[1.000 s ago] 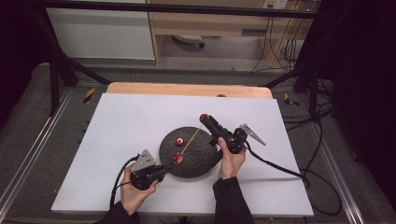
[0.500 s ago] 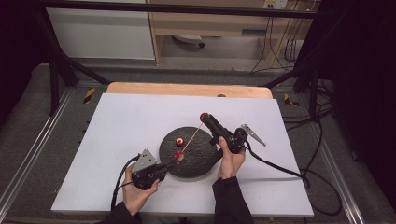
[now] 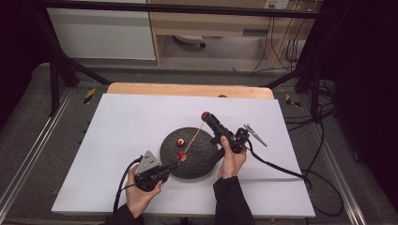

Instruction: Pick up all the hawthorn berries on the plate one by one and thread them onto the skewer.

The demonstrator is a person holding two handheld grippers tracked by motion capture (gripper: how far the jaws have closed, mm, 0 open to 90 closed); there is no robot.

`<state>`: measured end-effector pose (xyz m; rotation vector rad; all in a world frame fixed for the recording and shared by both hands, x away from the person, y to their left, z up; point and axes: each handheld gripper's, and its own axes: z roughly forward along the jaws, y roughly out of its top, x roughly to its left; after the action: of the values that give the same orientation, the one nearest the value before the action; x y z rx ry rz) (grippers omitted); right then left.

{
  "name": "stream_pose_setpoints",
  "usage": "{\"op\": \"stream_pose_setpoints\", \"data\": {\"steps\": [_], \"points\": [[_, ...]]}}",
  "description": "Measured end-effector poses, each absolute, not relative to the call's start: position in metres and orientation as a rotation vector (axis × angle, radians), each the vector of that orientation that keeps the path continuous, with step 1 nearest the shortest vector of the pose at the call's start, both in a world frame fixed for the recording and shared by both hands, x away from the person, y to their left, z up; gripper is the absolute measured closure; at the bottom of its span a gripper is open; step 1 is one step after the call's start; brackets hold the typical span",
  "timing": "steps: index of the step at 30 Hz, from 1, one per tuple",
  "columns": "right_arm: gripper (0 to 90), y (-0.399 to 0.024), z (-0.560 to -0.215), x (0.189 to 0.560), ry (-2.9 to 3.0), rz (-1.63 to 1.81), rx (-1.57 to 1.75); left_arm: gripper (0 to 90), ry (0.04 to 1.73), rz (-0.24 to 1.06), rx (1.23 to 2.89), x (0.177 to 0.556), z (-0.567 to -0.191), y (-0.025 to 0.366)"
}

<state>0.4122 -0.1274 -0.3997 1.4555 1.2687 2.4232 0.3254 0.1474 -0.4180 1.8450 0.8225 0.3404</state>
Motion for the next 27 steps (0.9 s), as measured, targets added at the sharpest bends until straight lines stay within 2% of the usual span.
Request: {"op": "stream_pose_setpoints", "data": {"steps": [27], "points": [[62.0,-0.121,-0.410,0.406,1.321,2.412,1.493,88.5,0.872,0.336,1.789,0.340,-0.408,0.125]]}}
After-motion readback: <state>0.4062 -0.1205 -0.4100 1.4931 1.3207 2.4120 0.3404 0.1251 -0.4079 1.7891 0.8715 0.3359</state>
